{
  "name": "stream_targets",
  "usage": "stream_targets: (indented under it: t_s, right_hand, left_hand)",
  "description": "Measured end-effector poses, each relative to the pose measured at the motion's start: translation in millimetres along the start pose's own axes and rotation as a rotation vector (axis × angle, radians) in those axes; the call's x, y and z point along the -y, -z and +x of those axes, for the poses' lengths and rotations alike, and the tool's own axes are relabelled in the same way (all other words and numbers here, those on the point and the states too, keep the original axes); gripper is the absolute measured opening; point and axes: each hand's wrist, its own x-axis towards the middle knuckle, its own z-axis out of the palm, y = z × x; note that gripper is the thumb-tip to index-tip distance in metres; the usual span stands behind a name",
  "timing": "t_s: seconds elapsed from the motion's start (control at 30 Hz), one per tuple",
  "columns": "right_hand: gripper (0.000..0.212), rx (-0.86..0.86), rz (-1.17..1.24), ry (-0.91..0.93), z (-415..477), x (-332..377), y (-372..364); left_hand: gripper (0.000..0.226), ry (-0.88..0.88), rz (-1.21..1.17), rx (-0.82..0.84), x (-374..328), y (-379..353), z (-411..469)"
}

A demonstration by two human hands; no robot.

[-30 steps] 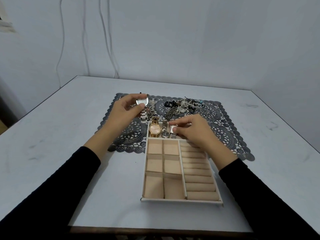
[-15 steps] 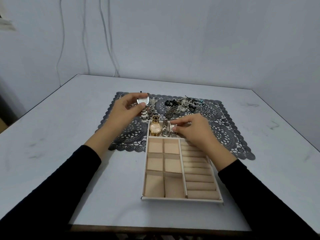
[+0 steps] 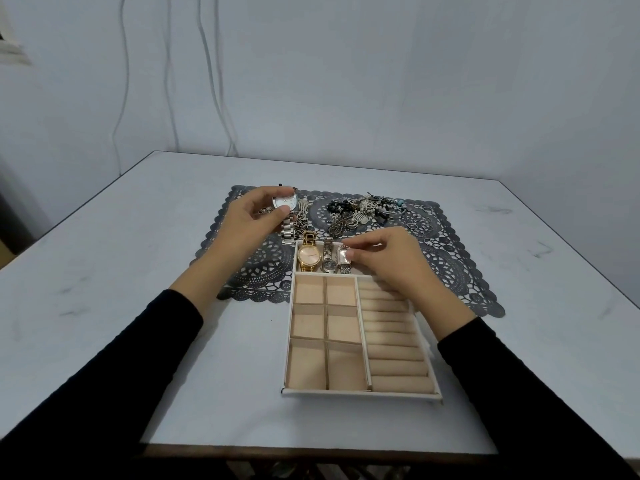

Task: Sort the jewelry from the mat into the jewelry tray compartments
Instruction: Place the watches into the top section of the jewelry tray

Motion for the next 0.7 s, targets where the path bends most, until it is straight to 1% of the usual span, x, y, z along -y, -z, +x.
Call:
stream_targets:
  t_s: [0.27,0.4,0.47,0.57,0.7]
  right_hand:
    - [0.019,-0.207,-0.064,0.14,-4.4,-2.5,27.7]
    - [0.026,-0.314,-0.21,0.163,-15.3,-18.8,48.1]
    - [0.031,-0.319,-0.321,0.156,-19.9,-31.0,57.3]
    - [0.038,-0.262,-0.485,0.13,-26.0,-45.7,67.9]
    - [0.041,-0.197,-0.595,0.147,-31.7,-56.0,72.0]
  left_hand:
    - [0.026,-0.049,-0.029,-0.011,-11.3,-4.4,-4.9]
    - [0.026,-0.073,-0.04,-0.013,-20.0,-10.8,-9.7]
    - [0.025,-0.081,-0.041,-0.003,-23.2,-16.8,-11.7]
    - [0.025,-0.086,-0.045,0.041,-28.0,-29.5,-16.2]
    - [0.027,-0.092,-0.059,0.121,-31.0,-49.4,-22.3]
